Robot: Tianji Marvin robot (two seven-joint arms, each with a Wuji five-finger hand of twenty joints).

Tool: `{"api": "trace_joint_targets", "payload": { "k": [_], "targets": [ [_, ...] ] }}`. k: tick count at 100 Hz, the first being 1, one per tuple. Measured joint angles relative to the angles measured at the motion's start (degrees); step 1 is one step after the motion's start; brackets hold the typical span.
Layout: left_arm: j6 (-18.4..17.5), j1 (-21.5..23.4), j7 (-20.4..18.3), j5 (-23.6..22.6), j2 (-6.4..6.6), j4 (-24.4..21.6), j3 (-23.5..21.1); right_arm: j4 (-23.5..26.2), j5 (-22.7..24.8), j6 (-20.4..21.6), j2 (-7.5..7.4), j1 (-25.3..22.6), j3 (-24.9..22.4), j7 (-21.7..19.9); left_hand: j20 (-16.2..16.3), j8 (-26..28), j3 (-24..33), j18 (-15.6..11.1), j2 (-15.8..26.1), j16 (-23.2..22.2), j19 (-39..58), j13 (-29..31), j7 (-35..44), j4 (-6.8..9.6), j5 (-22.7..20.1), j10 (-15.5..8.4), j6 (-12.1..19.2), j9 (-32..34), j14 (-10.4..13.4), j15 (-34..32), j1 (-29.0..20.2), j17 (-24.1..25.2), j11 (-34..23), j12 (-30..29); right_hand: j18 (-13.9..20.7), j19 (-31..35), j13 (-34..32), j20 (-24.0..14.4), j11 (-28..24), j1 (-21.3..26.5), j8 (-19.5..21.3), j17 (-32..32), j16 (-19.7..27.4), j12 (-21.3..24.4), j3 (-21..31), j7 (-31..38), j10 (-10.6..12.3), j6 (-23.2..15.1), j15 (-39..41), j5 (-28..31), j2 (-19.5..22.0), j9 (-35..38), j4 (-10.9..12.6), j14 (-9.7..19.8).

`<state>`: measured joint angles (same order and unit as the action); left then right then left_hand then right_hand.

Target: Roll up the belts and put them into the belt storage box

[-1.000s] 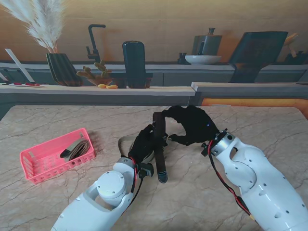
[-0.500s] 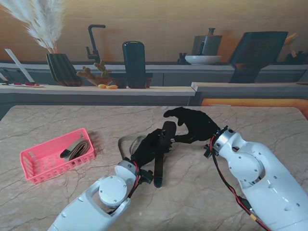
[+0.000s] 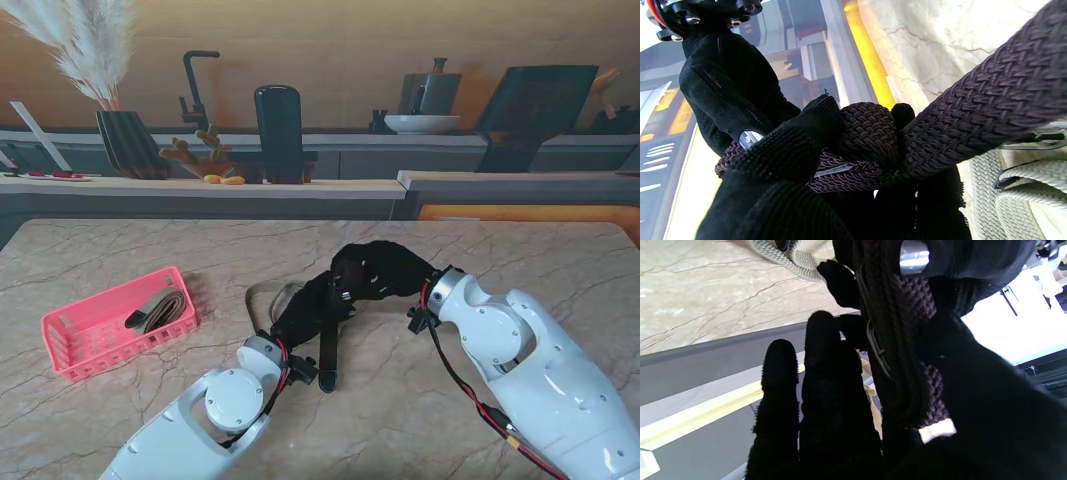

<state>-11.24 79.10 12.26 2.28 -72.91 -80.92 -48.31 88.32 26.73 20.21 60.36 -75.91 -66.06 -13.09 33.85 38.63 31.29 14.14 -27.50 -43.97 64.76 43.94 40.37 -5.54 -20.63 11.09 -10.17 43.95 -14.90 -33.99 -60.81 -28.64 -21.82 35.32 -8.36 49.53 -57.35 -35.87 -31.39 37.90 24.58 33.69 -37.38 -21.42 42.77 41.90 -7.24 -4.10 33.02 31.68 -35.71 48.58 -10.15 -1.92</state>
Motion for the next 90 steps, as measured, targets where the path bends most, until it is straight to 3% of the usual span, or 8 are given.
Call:
{"api": "trace_joint_targets", "payload": {
  "k": [9,18,28,33,44,50,66,90],
  "targets": [
    [-0.01,0.15,0.18,-0.09,0.04,0.0,-0.04,-0.77,-2.58,0.14,0.14,0.53,0.39,-0.51,0.0,0.11,-0.03,0.01,-0.43,0.0,-0.24,0.0,0.5,-0.02,-1.06,-0.02,0.04,0.08,0.0,0.0,0.0,0.0,-0.12,0.0,0.04,1.83,-4.87,0.0,2.31,1.88,-3.31,1.94,-2.7,0.09,0.08,1.35,-2.05,-0.76,4.52,3.97,-1.94,4.98,-1.95,0.08],
    [-0.03,0.34,0.98,-0.11,-0.04,-0.12,-0.1,-0.91,-2.46,0.52,0.37,0.49,0.25,-0.05,0.0,-0.17,-0.02,0.01,-1.69,-0.01,-1.05,0.02,0.67,-0.02,-1.83,-0.51,0.47,0.71,-0.02,0.0,-0.06,0.0,-0.13,0.0,0.04,2.7,-6.42,0.0,3.09,1.88,-4.49,3.0,-3.71,-0.43,0.69,1.84,-2.59,-1.79,6.02,5.5,-3.73,8.5,-1.95,0.05],
    [0.1,0.46,2.67,-0.11,-0.44,-0.34,-0.18,-0.81,1.15,1.82,0.98,-0.29,-0.32,4.54,-1.57,-3.47,1.77,-0.09,-2.26,0.7,-3.65,0.02,-0.34,-0.02,-1.82,-1.35,1.16,0.56,0.57,0.45,1.08,0.68,0.4,-1.19,0.04,3.28,-7.61,0.0,1.88,1.88,-5.48,3.49,-3.87,-1.91,0.7,1.84,-0.04,-2.33,6.82,6.88,-4.78,11.63,-3.22,0.04],
    [0.23,0.42,2.84,-0.06,-0.66,-0.51,-0.36,-0.56,2.92,2.21,1.39,-1.18,-0.85,7.84,-3.71,-5.23,4.62,-0.23,-2.17,4.46,-5.71,-1.78,-1.67,0.11,-1.07,-1.77,2.24,-1.65,1.56,0.7,3.76,2.58,-0.49,-4.41,0.04,3.44,-8.12,0.0,-0.05,1.88,-5.63,3.77,-3.89,-2.72,0.7,1.86,1.59,-2.33,6.86,7.33,-5.38,12.95,-3.25,0.04],
    [0.53,0.05,2.66,0.36,-0.89,-0.66,-0.42,0.49,3.73,2.17,2.28,-3.39,-2.39,11.58,-7.22,-8.05,6.46,-0.23,-0.48,9.99,-10.14,-6.29,-3.81,0.36,0.08,-2.74,4.51,-5.88,1.82,3.08,9.1,7.51,-1.56,-11.65,0.04,3.53,-8.12,0.0,-0.51,1.88,-5.63,3.86,-4.36,-2.78,1.31,1.86,1.79,-2.33,7.25,7.39,-5.41,13.0,-3.82,0.03],
    [0.85,-0.1,2.1,1.85,-0.95,-0.71,-0.42,1.24,4.77,2.09,2.62,-4.31,-3.28,12.45,-8.15,-10.0,6.22,-0.23,0.44,11.29,-11.94,-8.69,-5.59,0.51,0.12,-0.9,4.53,-7.75,1.82,4.4,11.04,10.11,-1.47,-12.64,0.04,3.56,-8.12,0.0,-0.89,1.88,-5.63,4.0,-4.41,-2.79,1.89,1.87,2.2,-2.33,7.26,7.4,-5.42,13.53,-3.81,0.03],
    [3.13,0.11,-0.49,7.72,-0.98,-1.59,-1.15,2.59,8.66,2.0,3.05,-5.61,-4.66,17.6,-8.78,-12.24,3.38,0.01,2.76,13.54,-14.28,-12.92,-10.41,0.75,1.8,-0.86,5.56,-10.65,1.55,7.27,12.15,14.8,-0.01,-13.6,0.04,4.06,-8.22,0.0,-0.89,1.88,-5.63,4.21,-4.44,-2.79,2.0,2.09,2.25,-2.33,7.3,7.4,-5.48,13.53,-3.81,0.02],
    [5.41,1.33,-0.39,13.08,-1.23,-3.35,-2.38,3.46,14.82,2.41,3.63,-6.2,-5.71,25.8,-8.81,-12.99,0.89,0.07,3.9,14.98,-14.99,-13.88,-11.53,0.88,2.38,-0.1,5.14,-10.79,1.33,8.78,12.86,15.17,0.12,-14.21,0.05,4.18,-8.61,0.0,-1.6,1.88,-5.72,4.67,-4.44,-2.79,2.01,2.18,2.35,-2.35,7.43,7.4,-5.48,13.53,-3.81,0.02]
  ]
}}
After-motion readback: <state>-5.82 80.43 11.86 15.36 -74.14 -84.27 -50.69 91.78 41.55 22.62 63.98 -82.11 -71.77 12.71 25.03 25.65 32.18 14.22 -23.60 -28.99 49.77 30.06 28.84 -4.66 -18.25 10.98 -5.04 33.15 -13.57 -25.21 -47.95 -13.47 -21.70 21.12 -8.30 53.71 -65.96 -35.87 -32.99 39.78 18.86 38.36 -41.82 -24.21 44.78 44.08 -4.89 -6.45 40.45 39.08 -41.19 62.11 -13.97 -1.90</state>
